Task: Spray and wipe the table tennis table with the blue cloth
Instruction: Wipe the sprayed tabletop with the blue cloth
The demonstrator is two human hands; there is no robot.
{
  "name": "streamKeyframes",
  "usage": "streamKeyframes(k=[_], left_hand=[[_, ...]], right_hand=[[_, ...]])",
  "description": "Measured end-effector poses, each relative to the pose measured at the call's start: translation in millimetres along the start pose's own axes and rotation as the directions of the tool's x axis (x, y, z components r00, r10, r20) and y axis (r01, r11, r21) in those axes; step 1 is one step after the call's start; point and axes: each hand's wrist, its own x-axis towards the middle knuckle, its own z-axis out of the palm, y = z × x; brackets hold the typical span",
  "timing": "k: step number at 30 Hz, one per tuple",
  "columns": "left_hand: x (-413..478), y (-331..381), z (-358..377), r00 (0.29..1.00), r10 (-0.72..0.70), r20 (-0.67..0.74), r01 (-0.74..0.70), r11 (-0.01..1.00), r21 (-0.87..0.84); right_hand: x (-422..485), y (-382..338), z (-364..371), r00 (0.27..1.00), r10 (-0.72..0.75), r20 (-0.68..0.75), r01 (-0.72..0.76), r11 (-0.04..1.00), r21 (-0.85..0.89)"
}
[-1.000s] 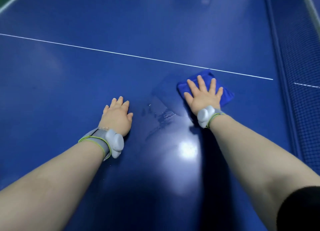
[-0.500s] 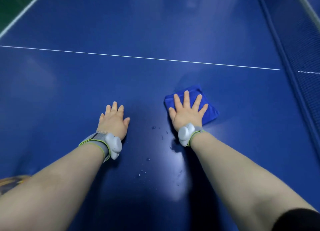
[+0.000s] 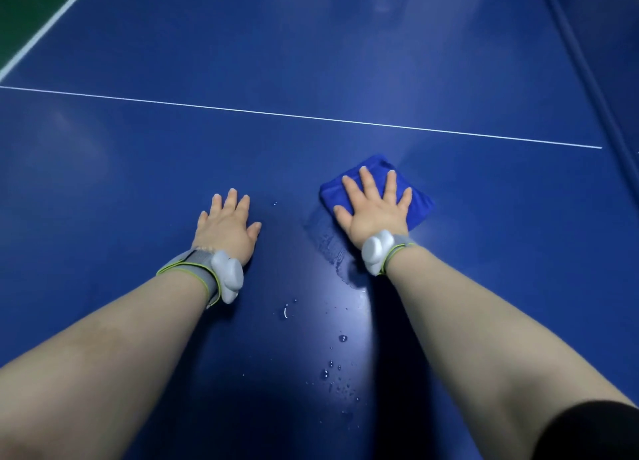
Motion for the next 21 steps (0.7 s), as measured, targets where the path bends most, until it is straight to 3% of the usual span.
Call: streamKeyframes(k=[5,11,17,21], left_hand=[[16,-10,-8,0.999,0.038,0.010,-0.039,0.999,0.007],[13,-8,-19,0.997,0.061,-0.049,-0.058,0.997,0.054],[30,-15,-9,0.997,0.031,-0.064,-0.032,0.999,-0.008],[37,-17,-7,0.999,0.027,-0.032,-0.028,0.999,-0.025]], right_hand=[[38,36,-11,0.975,0.221,-0.018,-0.220,0.975,0.037],[74,59,-20,0.889,0.456,-0.046,-0.454,0.890,0.044],[107,43,-28,0.902,0.431,-0.039,-0.431,0.902,-0.003],[129,-4,-30,0.952,0.303,-0.037,-0.304,0.953,-0.017]])
